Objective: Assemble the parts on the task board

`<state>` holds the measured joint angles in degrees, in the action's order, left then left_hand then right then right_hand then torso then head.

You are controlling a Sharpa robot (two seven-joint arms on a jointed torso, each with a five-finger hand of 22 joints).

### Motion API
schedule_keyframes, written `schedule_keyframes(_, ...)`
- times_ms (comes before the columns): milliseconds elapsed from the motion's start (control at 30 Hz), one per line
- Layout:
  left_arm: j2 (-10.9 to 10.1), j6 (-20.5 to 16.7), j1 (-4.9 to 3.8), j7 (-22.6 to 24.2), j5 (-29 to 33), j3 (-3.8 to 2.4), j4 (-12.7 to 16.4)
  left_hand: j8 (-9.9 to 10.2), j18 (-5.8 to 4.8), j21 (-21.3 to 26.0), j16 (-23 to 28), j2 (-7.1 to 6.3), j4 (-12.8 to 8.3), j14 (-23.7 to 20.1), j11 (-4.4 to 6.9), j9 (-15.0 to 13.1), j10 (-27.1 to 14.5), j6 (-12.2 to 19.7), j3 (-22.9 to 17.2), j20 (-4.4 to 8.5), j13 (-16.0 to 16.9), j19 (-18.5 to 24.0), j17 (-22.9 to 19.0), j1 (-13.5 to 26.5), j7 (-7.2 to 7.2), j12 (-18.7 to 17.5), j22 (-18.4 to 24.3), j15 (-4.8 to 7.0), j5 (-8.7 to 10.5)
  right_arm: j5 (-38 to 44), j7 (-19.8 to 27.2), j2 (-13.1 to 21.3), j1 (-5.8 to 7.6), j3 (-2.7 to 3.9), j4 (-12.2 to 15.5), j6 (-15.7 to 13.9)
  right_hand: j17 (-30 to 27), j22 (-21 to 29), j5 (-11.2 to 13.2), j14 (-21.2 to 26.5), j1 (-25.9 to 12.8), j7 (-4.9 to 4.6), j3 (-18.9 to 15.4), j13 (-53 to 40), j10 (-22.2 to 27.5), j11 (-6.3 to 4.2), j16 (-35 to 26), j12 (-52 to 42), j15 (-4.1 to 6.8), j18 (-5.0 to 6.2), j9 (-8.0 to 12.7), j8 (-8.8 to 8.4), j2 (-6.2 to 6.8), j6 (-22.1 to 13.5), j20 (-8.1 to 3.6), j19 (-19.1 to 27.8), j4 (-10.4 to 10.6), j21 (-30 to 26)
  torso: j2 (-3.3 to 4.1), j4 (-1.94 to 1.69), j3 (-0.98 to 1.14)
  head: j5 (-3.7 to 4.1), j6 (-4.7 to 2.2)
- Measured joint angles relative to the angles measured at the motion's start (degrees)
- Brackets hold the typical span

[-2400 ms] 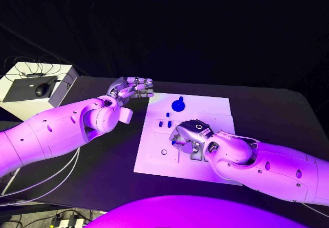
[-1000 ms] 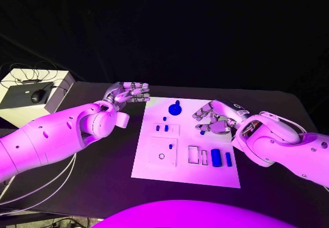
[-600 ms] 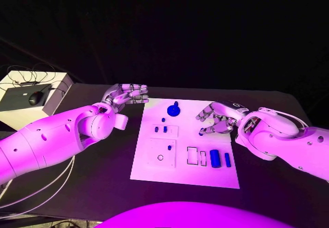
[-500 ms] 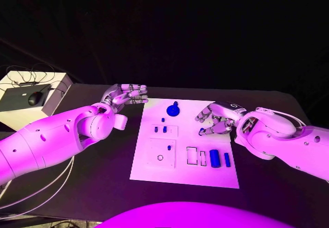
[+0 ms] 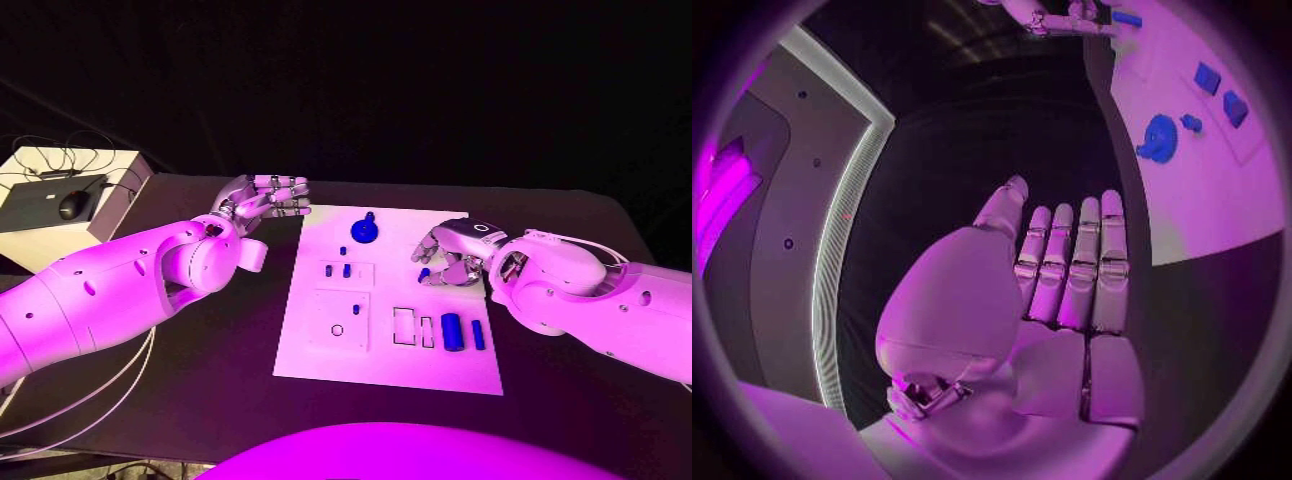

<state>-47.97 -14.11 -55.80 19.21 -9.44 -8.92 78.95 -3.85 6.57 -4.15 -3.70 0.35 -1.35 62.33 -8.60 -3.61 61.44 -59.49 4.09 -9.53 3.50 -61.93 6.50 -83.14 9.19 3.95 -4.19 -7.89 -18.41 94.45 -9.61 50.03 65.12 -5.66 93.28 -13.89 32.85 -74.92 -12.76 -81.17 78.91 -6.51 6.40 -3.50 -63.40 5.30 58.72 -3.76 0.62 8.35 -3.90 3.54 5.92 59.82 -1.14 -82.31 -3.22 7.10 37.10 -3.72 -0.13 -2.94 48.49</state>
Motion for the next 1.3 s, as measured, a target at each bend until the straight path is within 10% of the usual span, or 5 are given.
schedule_keyframes(833,-0.1,0.0,0.00,0.0,0.0,0.00,0.0,0.0,0.00,0.0,0.0,0.00,0.2,-0.2,0.00,0.0,0.0,0.0,-0.2,0.00,0.0,0.0,0.0,0.0,0.00,0.0,0.0,0.21,0.00,2.7,-2.2,-1.2,-0.85,-0.29,-0.8,2.1,0.6,0.0,-0.2,-0.1,-2.8,-0.16,9.4,0.0,-4.0,-0.91,0.0,0.0,0.29,-0.41,0.0,0.00,-1.10,4.8,-0.40,0.0,-1.5,1.7,-0.02,0.07,0.04,0.01,0.13)
schedule_keyframes(1300,-0.1,0.0,0.00,-0.1,0.0,0.00,0.0,0.0,0.00,0.0,0.0,0.00,0.2,-0.2,0.00,0.0,0.0,0.0,-0.2,0.00,0.0,0.0,0.0,0.0,0.00,0.0,0.0,0.21,0.00,3.3,-2.7,-1.1,-0.96,-0.29,-0.4,0.9,0.8,0.0,6.5,-0.2,-2.9,1.06,16.0,0.2,-7.6,-0.56,0.0,0.5,1.65,-1.81,-0.6,0.22,-4.44,8.9,-1.61,0.3,-1.7,4.7,-0.02,0.07,0.04,-0.03,0.17)
